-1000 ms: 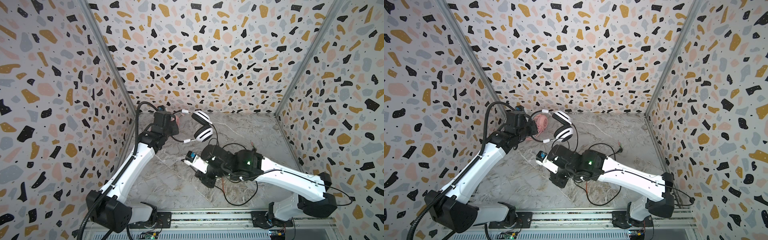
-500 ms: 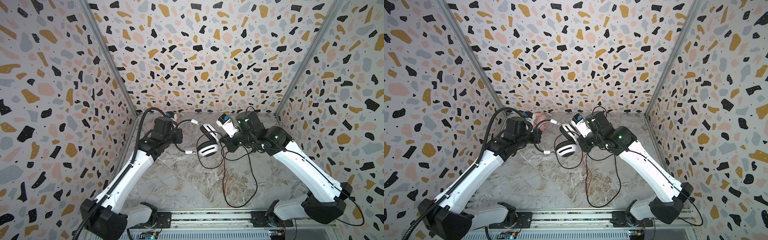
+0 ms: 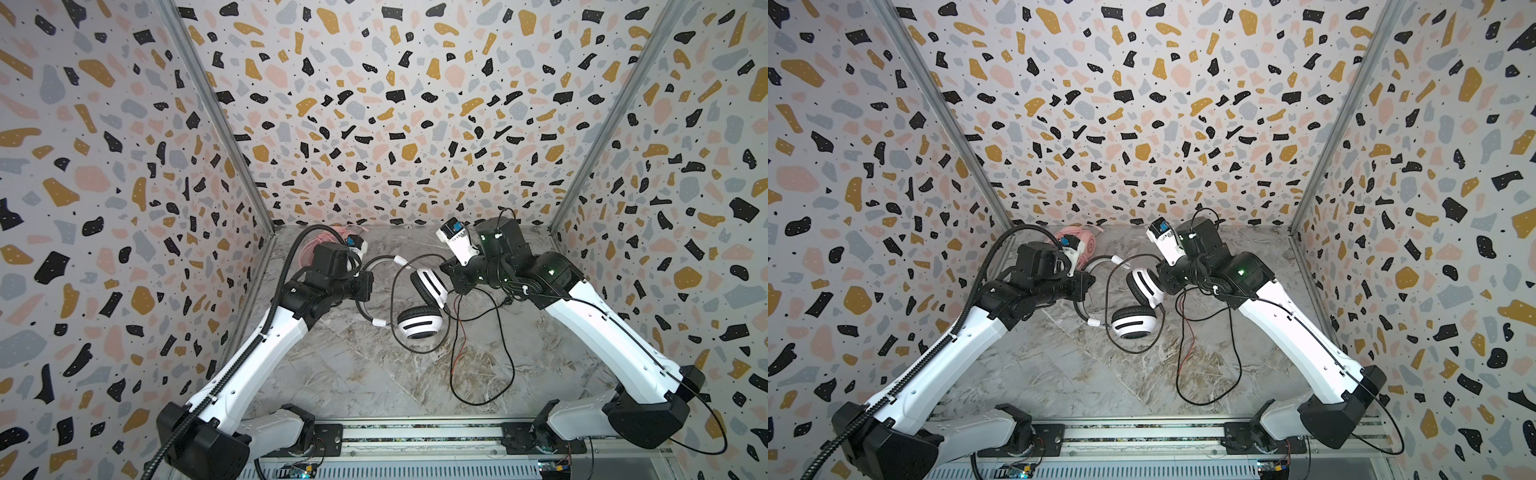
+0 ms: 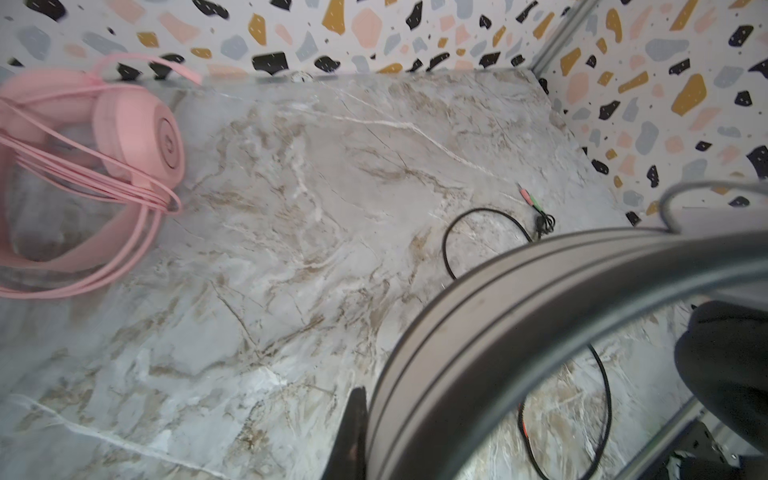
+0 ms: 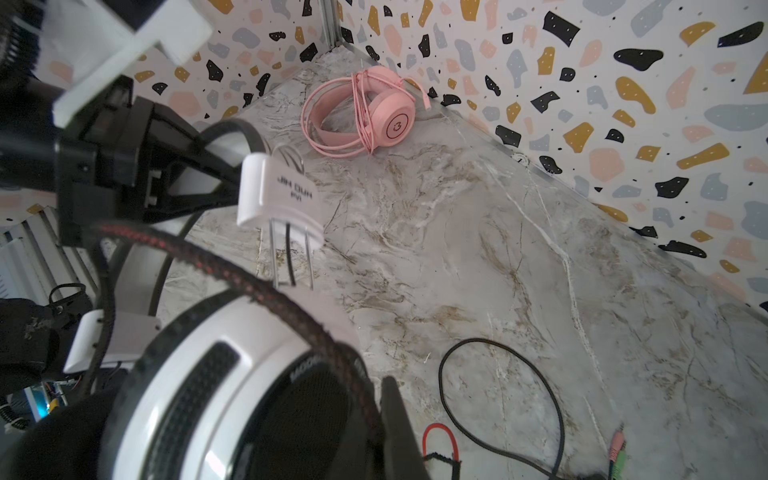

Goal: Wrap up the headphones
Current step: 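Lower the white headset with the left gripper while the right gripper raises the cable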

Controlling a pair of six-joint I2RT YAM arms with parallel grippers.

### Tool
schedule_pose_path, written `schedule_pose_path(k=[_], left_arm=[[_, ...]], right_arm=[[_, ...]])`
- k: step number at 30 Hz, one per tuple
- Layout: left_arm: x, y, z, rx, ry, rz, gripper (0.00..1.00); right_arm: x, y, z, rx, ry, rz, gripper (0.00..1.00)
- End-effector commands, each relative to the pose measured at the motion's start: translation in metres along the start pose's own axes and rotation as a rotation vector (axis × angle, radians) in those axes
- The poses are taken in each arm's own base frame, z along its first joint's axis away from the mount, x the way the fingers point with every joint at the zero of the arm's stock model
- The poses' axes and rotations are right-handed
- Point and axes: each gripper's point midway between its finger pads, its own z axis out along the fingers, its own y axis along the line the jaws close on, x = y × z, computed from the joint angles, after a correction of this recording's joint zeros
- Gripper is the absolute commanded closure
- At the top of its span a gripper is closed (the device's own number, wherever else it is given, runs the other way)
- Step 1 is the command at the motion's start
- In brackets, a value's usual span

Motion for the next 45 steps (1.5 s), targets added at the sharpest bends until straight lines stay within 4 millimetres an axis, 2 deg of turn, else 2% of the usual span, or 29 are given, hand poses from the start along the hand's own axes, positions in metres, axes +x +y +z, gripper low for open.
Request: schedule_pose_path(k=[1, 8, 15, 22, 26, 32, 40, 45], left_arm=[[-0.014, -0.03, -0.015, 0.146, -0.056, 0.004, 1.0], [-0.033, -0.044, -0.044, 0.192, -0.154, 0.002, 1.0], [-0.053, -0.046, -0.066, 0.178, -0.261, -0.005, 1.0], [-0.074, -0.07, -0.095, 0.307, -0.376, -0.022, 1.0], [-0.082, -0.076, -0.11, 0.328, -0.416, -0.016, 1.0], [-0.09, -0.086, -0.115, 0.396, -0.442, -0.043, 1.0], [-0.101, -0.103, -0.131, 0.495, -0.476, -0.052, 1.0], [-0.105, -0.11, -0.135, 0.546, -0.487, -0.079, 1.0]], right_arm=[[-0.015, -0.006, -0.012, 0.018, -0.099, 0.018, 1.0], [0.009, -0.035, -0.001, 0.044, -0.091, 0.103, 1.0], [0.036, -0.054, 0.001, 0.037, -0.099, 0.182, 1.0], [0.058, -0.064, 0.014, 0.023, -0.077, 0.228, 1.0], [0.07, -0.061, 0.026, -0.011, -0.075, 0.253, 1.0], [0.076, -0.052, 0.037, -0.078, -0.087, 0.279, 1.0], [0.107, -0.063, 0.062, -0.039, -0.042, 0.306, 1.0], [0.108, -0.055, 0.068, -0.1, -0.067, 0.316, 0.98]])
